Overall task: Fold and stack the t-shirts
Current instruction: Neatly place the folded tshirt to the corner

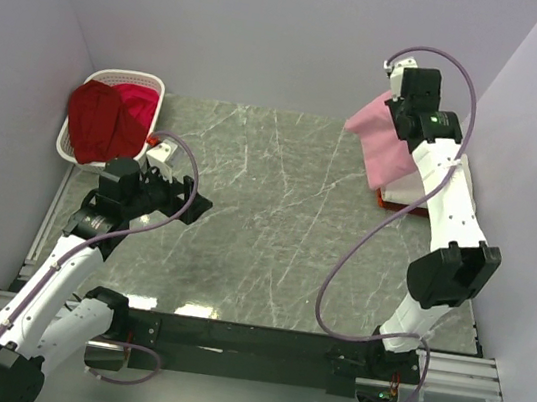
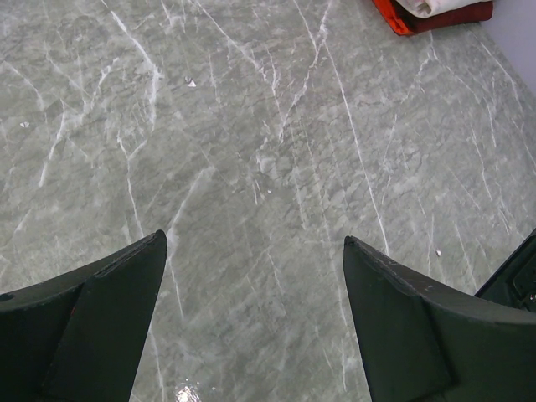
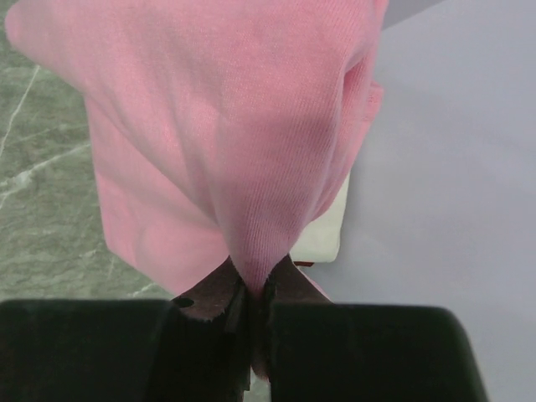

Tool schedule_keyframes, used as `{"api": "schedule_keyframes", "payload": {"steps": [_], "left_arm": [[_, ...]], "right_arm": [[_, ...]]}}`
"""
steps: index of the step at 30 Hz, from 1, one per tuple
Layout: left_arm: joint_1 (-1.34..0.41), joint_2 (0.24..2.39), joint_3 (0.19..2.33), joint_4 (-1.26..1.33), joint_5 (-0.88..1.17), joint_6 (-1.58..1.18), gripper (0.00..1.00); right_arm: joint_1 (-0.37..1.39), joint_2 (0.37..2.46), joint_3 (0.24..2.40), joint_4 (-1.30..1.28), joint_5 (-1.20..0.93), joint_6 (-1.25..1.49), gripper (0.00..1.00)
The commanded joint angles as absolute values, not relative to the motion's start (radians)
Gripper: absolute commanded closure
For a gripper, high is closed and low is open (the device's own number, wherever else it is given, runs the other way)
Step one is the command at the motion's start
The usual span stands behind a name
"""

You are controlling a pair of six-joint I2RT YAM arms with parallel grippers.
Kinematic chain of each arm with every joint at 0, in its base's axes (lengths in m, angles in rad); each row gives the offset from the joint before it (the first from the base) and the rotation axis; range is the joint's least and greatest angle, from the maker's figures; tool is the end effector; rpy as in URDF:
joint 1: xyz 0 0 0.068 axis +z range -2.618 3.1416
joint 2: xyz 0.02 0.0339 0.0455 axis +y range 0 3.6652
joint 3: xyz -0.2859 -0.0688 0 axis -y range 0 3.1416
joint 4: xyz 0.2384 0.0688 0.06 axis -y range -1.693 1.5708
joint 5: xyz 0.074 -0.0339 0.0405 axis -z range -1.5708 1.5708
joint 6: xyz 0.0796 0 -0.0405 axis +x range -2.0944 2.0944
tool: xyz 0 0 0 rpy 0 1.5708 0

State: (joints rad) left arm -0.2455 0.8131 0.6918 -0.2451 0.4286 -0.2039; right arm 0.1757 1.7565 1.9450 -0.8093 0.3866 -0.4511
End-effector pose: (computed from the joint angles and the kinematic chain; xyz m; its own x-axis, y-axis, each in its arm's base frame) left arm 0.1899 -0.0817 0.2994 -0.4613 -0.0743 -0.8841 0.5147 0.7893 -0.3349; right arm 0.4147 0.0431 0.4122 -0.5765 -0.5124 -0.6364 -0.1236 0.8246 -0.5520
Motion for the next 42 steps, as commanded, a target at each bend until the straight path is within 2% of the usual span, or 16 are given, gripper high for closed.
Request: {"api": "schedule_keyframes", "payload": {"steps": [1,10,17,29,32,33,35,36,39,42], "left_arm": [[-0.249,0.807,0.693,-0.201,0.443,-0.192,0.09],[-0.249,0.815,0.693,-0.202,0.440,-0.192,0.09],[-0.249,0.824,0.693,-0.204,0.442,-0.190,0.09],[-0.249,0.834,0.693,-0.206,0.437,-0.187,0.09],[-0.249,0.830,0.692,-0.203,0.434,-0.187,0.09],[-0.249,0.828,0.690,-0.202,0.434,-0.187,0.09],[-0.249,0.830,0.692,-0.202,0.433,-0.187,0.09],[-0.249,0.831,0.693,-0.204,0.433,-0.187,0.09],[-0.249,0.828,0.695,-0.206,0.428,-0.187,0.09],[-0.249,0.818,0.693,-0.207,0.413,-0.186,0.09]], "right_arm": [[0.137,1.690,1.971,-0.775,0.388,-0.472,1.00],[0.044,1.758,1.957,-0.765,0.334,-0.477,1.00],[-0.043,1.896,1.985,-0.709,0.290,-0.545,1.00],[-0.100,2.028,1.974,-0.557,0.474,-0.598,0.98],[-0.113,2.054,1.954,-0.520,0.523,-0.607,0.81],[-0.115,2.059,1.927,-0.473,0.550,-0.629,0.66],[-0.118,2.078,1.902,-0.416,0.603,-0.655,0.52],[-0.120,2.085,1.895,-0.369,0.662,-0.669,0.39],[-0.117,2.089,1.902,-0.342,0.709,-0.648,0.33],[-0.094,2.048,1.910,-0.386,0.655,-0.595,0.32]]}}
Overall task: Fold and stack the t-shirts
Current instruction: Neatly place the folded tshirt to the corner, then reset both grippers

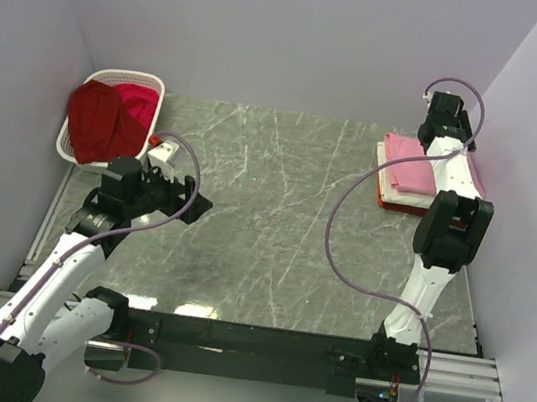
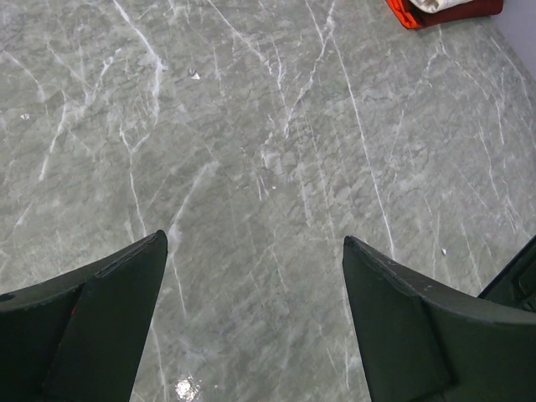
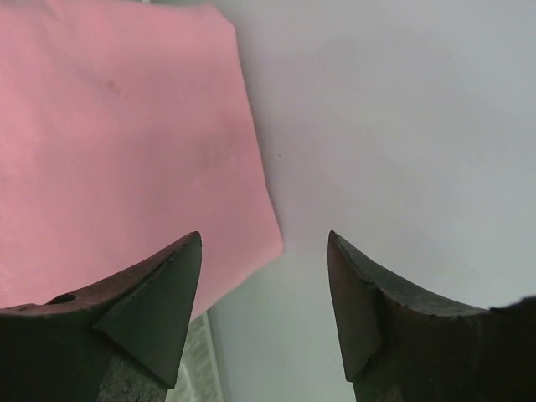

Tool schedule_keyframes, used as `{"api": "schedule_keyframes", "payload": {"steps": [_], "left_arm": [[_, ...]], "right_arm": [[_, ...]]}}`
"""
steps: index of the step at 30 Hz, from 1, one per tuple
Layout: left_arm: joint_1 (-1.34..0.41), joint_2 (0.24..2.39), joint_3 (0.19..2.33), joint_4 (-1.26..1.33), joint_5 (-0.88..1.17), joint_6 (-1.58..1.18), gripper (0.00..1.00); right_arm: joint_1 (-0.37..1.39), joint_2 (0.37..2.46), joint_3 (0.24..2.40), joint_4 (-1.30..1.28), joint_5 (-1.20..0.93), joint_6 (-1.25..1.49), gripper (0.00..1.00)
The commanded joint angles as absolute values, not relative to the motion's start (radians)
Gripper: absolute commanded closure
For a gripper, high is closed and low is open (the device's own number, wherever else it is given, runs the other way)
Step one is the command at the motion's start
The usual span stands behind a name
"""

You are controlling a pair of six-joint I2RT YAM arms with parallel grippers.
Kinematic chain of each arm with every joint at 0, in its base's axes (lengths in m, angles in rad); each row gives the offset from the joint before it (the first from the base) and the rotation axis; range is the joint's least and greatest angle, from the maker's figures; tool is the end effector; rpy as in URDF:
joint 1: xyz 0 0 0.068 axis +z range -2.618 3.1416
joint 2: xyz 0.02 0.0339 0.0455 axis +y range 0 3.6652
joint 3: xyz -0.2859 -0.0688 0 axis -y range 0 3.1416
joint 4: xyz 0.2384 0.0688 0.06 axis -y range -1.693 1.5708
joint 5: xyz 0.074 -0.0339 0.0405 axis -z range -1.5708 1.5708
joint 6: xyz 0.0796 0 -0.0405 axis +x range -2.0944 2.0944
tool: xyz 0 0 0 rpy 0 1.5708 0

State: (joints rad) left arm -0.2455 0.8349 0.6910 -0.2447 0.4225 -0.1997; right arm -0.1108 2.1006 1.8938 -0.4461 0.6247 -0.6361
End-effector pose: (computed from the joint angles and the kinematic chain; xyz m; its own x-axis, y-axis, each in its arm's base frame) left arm 0.1941 -0.0823 0.2951 -0.4772 -0.0670 -0.8762 0.5051 0.7950 -0.3359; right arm 0.5119 -0.1038 0.2858 -0.8133 -0.3944 -0.4279 0.0849 0.6471 -0.7577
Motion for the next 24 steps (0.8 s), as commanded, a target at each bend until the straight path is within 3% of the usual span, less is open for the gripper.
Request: {"api": "schedule_keyframes", "payload": {"steps": [1,3,8,10,13,17,20,24], "left_arm": [[-0.249,0.815,0.693,-0.204,0.407,-0.184,0.09],[-0.249,0.808,0.693,-0.206,0.396,-0.184,0.09],[-0.249,0.802,0.707,-0.235,0.304,-0.195,0.06],[-0.248,0.796,0.721,-0.250,0.244,-0.219,0.00],[-0.241,0.772,0.721,-0.262,0.105,-0.265,0.00],[-0.212,0.707,0.713,-0.259,0.003,-0.316,0.01],[-0.190,0.666,0.709,-0.262,-0.089,-0.336,0.00],[-0.189,0.621,0.698,-0.258,-0.172,-0.328,0.01]], "right_arm": [[-0.084,2.022,1.914,-0.408,0.632,-0.578,0.32],[-0.066,1.997,1.946,-0.519,0.547,-0.513,0.31],[-0.061,1.837,1.909,-0.681,0.036,-0.404,0.31],[-0.061,1.726,1.798,-0.674,-0.164,-0.388,0.26],[-0.061,1.553,1.605,-0.576,-0.299,-0.336,0.23],[-0.061,1.323,1.329,-0.315,-0.315,-0.229,0.19],[-0.069,1.174,1.160,-0.206,-0.184,-0.088,0.01],[-0.071,1.057,1.051,-0.175,0.032,0.063,0.00]]}}
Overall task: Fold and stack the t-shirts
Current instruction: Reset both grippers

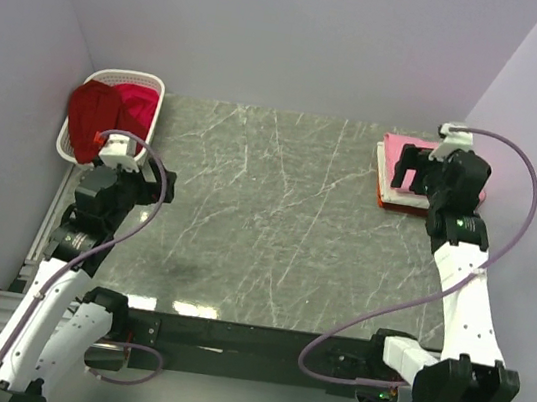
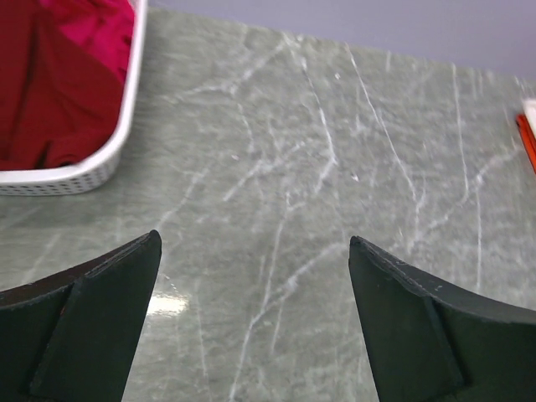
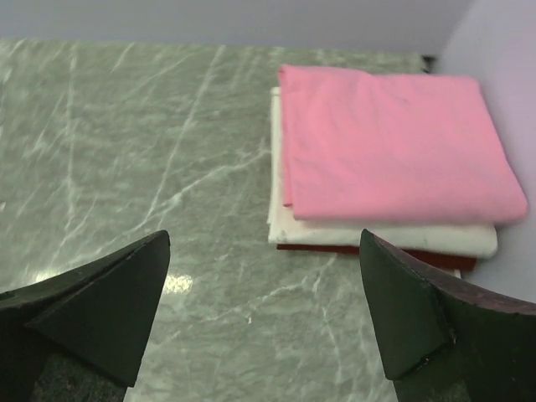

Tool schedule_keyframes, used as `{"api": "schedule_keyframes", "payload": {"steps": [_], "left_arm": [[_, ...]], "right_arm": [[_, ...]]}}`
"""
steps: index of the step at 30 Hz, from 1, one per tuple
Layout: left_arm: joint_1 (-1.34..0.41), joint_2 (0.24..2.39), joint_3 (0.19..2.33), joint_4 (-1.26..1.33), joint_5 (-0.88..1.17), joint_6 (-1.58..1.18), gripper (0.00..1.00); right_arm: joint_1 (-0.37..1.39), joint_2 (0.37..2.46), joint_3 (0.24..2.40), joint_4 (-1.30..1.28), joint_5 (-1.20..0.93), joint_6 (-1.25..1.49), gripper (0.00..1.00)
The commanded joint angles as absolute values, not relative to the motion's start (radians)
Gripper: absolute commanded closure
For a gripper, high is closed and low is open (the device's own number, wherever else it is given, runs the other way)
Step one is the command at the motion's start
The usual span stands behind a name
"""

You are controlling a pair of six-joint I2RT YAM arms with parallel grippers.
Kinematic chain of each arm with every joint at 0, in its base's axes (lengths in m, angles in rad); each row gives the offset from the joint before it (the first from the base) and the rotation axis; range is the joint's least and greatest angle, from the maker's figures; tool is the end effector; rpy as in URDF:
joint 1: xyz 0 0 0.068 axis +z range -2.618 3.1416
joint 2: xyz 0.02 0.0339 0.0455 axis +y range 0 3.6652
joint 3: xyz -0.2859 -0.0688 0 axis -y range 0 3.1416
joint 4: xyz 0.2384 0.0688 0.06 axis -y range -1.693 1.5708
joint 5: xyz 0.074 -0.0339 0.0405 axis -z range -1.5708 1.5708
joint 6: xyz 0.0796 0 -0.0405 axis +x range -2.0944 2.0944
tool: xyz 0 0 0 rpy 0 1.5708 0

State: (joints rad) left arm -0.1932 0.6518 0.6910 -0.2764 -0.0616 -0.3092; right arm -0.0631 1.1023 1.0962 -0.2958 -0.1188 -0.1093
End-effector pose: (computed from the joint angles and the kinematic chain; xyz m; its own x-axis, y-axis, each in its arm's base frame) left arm 0.1754 -0.0293 0.3202 -0.2601 -0.2586 -0.9303 0.0564 0.9578 -0.2820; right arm 0.2758 -0.0080 0.3816 -0.2895 -0.0902 -0.9529 -0.0824 0.9942 -0.0691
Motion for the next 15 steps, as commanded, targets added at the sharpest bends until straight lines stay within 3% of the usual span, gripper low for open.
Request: {"api": "schedule_keyframes", "payload": {"steps": [1,9,15], "left_arm": [[-0.189,0.615,0.695,-0.256,-0.182,-0.321,0.01],[-0.189,0.630,0.695,-0.255,-0.169,-0.298,0.01],[-0.189,0.638,0.695,-0.255,-0.160,-0.288,0.00]], "right_arm": [[-0.071,1.025,1.045,-0.181,0.073,0.070,0.00],[-0.071,0.875,0.891,-0.108,0.164,0.107,0.00],[-0.071,0.871,0.856,-0.098,0.160,0.132,0.03]]}}
